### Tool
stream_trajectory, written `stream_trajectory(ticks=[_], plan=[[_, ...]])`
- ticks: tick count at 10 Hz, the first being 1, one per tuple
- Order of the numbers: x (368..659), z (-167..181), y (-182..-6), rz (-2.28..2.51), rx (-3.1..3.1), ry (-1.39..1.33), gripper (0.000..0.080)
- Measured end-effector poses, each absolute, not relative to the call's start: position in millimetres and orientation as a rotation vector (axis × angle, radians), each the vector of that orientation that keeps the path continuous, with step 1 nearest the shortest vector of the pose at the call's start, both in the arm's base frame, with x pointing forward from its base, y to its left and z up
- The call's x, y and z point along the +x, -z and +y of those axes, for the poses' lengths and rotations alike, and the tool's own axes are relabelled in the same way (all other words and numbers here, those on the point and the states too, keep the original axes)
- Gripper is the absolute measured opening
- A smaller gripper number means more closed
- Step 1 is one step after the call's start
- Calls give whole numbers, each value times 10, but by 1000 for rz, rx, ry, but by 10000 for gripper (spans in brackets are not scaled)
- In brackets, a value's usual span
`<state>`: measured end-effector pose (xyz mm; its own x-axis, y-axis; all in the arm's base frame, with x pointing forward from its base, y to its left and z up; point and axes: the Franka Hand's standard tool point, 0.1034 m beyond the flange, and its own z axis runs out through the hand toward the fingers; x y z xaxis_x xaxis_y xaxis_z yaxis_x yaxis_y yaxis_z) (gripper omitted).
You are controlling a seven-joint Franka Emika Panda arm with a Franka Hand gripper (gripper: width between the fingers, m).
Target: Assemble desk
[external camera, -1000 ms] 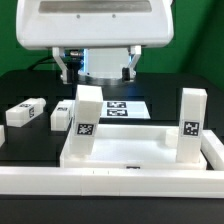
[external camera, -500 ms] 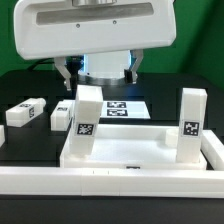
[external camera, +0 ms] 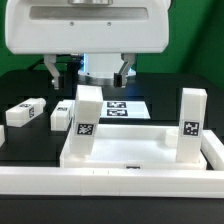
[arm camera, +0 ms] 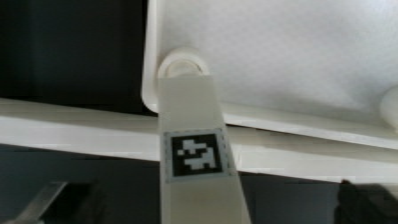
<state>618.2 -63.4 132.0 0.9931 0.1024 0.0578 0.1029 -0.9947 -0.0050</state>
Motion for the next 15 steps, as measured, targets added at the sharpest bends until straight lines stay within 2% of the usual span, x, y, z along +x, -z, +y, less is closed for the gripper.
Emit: stream_trajectory(ticks=[3, 7, 15], plan=[[6191, -623, -1315, -138, -3132, 85, 649], [6443, -632, -1277, -75, -3151, 70, 649], [6469, -619, -1219, -120, -3146, 57, 649]])
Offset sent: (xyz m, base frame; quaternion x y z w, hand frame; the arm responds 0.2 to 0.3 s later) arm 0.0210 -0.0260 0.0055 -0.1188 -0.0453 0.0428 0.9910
